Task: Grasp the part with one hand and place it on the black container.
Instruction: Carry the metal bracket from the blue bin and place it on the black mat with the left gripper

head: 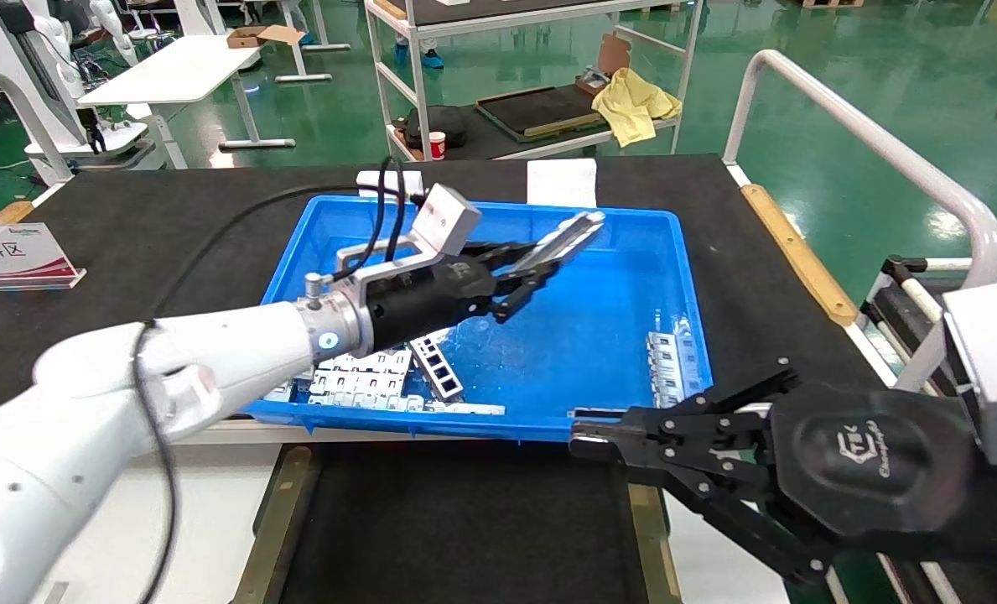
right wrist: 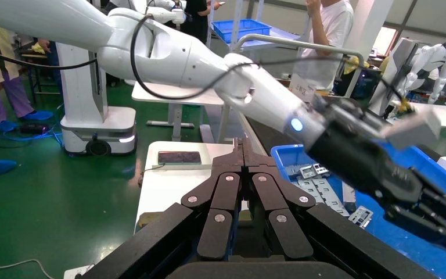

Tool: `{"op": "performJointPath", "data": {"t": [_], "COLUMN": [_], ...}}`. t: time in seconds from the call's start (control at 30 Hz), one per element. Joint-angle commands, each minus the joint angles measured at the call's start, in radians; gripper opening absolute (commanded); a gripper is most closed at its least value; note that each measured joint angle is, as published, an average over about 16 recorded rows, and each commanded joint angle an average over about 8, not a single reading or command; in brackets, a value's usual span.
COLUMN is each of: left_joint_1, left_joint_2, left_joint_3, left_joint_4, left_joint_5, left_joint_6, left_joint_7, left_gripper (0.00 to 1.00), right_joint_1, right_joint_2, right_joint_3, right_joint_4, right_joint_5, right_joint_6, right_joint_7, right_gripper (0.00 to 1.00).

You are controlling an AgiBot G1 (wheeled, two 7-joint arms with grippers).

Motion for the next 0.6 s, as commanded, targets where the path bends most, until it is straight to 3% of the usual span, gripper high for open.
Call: {"op": "performJointPath", "data": {"t": [0.03, 0.33, 0.6], "left_joint_1": [0.003, 0.082, 0.272], "left_joint_2": [-0.023, -0.148, -0.352], "left_joint_3": [-0.019, -0.025, -0.018], "left_joint_4": [-0.018, -0.131, -0.418], "left_joint_5": [-0.032, -0.073, -0.106], "left_joint_6": [0.099, 0.339, 0.367], "left_joint_7": [0.027, 0.026, -0.048], "left_gripper": [0.00, 0.00, 0.00], "right_joint_1": [0.000, 0.000, 0.000], "right_joint_2": [0.000, 0.000, 0.000], "right_joint_3": [0.000, 0.000, 0.000], "right_joint_4": [0.000, 0.000, 0.000], "right_joint_5": [0.000, 0.000, 0.000], "right_joint_6": [0.000, 0.000, 0.000], "right_joint_7": [0.000, 0.000, 0.000], "right_gripper": [0.00, 0.00, 0.00]}}
